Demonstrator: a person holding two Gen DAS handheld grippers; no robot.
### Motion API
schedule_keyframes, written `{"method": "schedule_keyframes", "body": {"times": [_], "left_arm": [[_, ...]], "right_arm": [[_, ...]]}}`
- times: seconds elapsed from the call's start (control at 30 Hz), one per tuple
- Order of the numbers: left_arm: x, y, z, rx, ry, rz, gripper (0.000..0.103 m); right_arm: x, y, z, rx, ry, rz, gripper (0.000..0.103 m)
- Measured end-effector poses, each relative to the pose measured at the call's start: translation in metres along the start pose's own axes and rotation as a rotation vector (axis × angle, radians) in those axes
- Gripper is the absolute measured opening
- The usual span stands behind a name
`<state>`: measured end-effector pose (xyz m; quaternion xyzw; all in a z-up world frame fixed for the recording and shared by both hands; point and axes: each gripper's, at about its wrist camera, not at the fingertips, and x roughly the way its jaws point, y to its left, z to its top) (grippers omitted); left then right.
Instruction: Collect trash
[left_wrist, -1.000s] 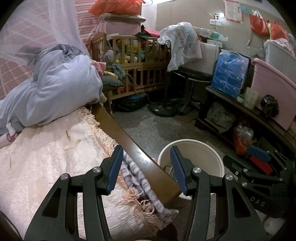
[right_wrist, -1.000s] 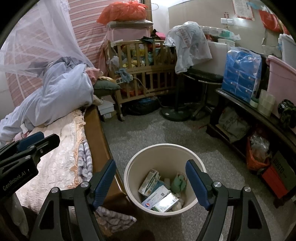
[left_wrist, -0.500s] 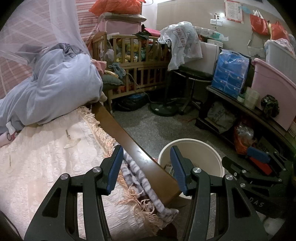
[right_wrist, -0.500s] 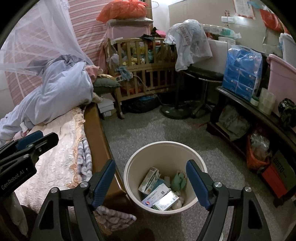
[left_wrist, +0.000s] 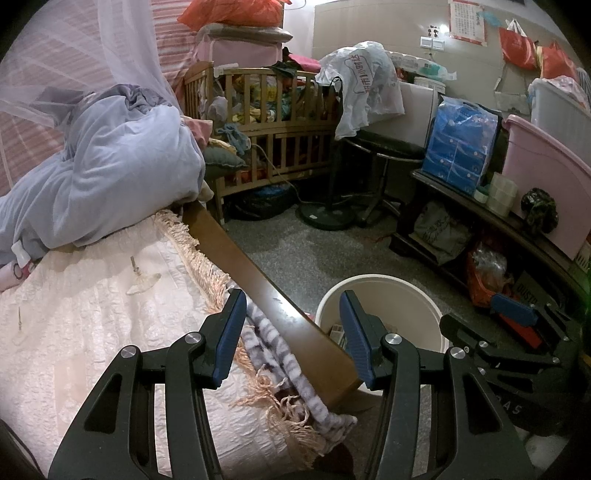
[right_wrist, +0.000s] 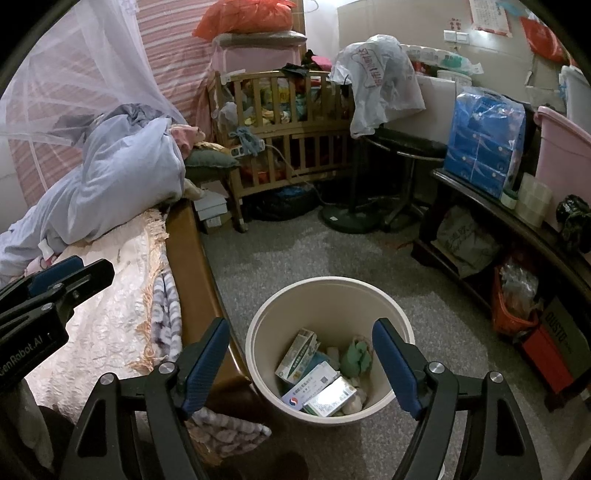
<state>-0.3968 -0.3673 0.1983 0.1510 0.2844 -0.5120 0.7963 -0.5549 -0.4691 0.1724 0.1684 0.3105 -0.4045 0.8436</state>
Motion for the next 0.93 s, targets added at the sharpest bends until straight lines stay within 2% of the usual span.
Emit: {"method": "schedule_keyframes", "body": {"times": [0.93], "left_arm": [[0.0005, 0.0017, -0.0115, 0.002, 0.004, 0.014, 0.051]], "right_arm": [[0.0079, 0.0036, -0.0013, -0.021, 0.024, 0.003, 0.079]]}}
